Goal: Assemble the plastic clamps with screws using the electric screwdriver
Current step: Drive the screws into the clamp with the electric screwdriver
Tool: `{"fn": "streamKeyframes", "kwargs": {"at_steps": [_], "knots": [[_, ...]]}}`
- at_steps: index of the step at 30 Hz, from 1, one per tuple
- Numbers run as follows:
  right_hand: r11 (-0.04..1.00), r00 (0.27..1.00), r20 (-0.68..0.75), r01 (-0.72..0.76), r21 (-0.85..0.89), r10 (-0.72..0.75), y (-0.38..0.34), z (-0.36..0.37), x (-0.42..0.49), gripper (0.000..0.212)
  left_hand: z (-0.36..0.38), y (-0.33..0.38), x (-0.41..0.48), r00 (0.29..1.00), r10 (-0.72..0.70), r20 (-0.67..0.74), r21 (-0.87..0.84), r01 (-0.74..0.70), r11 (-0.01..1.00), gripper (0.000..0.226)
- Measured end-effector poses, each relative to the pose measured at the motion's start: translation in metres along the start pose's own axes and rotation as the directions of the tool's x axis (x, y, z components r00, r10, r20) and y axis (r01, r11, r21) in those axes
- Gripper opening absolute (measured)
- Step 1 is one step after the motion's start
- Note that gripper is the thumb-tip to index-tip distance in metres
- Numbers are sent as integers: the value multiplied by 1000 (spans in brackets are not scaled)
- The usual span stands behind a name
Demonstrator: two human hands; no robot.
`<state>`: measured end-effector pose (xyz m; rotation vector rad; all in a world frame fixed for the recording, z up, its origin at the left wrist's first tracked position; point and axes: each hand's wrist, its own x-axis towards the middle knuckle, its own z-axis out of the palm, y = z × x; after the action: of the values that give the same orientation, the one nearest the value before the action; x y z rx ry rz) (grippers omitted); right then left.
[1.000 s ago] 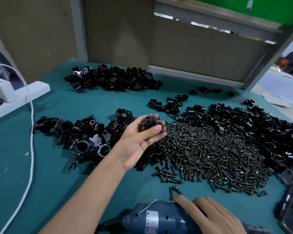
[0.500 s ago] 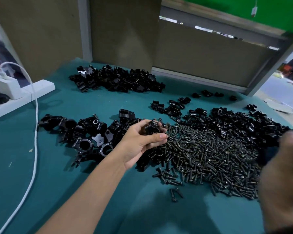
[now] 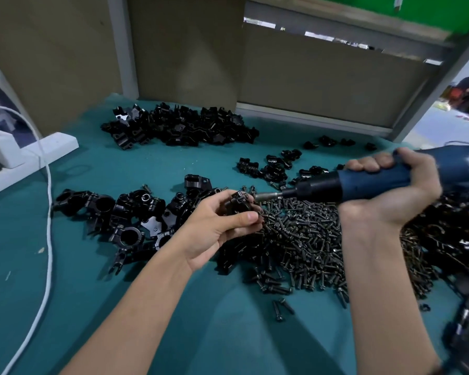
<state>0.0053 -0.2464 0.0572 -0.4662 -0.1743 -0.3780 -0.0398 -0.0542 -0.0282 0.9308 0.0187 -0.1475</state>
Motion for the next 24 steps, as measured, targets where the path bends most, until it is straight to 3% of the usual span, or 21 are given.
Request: {"fn": "streamKeyframes", "kwargs": {"at_steps": [6, 20, 24], "knots": [[991, 991, -46, -129, -24, 128, 16, 7, 6, 18, -3, 1, 0, 1000, -9, 7, 77, 8, 997, 47], [989, 987, -52, -150, 8, 150, 23, -5, 11, 23, -4, 4, -3, 998, -49, 26, 277, 40, 960, 53], [988, 986, -62, -155, 8, 155, 23, -7, 11, 23, -4, 3, -3, 999, -52, 10, 329, 46, 943, 46]]}}
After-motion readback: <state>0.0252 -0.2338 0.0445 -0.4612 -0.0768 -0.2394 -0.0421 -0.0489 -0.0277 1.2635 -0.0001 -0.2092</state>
